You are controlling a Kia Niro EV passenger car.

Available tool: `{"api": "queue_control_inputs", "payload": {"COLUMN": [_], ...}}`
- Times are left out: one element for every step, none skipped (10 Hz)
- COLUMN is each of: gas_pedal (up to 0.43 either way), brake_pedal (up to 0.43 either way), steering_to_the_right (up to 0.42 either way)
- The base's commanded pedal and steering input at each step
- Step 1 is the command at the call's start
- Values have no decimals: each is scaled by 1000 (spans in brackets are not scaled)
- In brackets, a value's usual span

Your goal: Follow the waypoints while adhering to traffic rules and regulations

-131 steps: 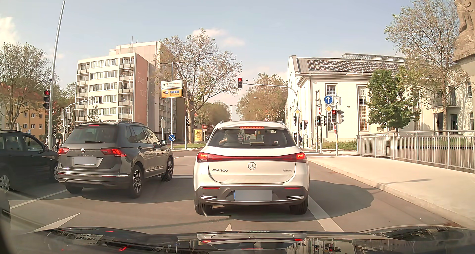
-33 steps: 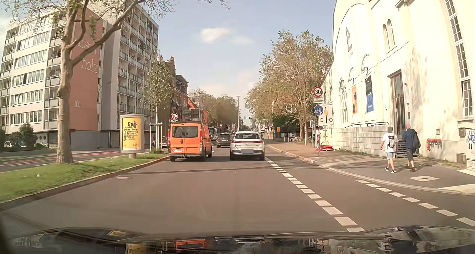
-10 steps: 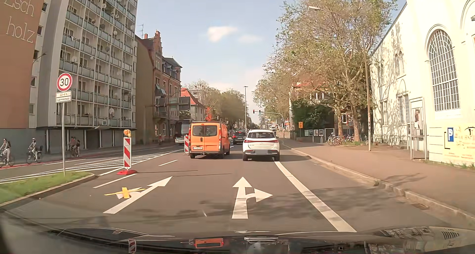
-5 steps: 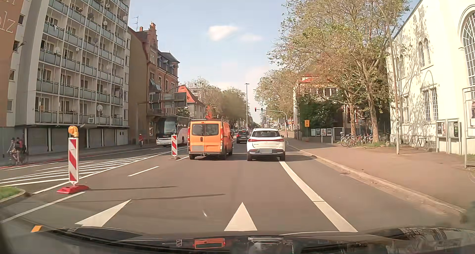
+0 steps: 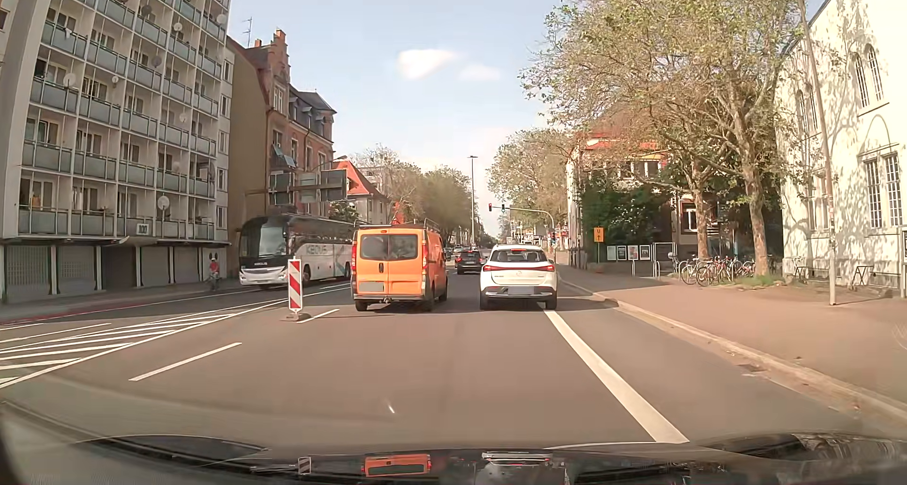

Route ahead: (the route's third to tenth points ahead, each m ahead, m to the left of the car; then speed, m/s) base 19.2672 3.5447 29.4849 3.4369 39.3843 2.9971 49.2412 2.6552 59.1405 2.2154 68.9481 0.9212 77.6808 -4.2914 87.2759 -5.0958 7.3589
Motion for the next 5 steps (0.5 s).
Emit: {"api": "queue_control_inputs", "payload": {"gas_pedal": [0, 0, 0, 0, 0], "brake_pedal": [0, 0, 0, 0, 0], "steering_to_the_right": [3, 4, 4, 4, 6]}}
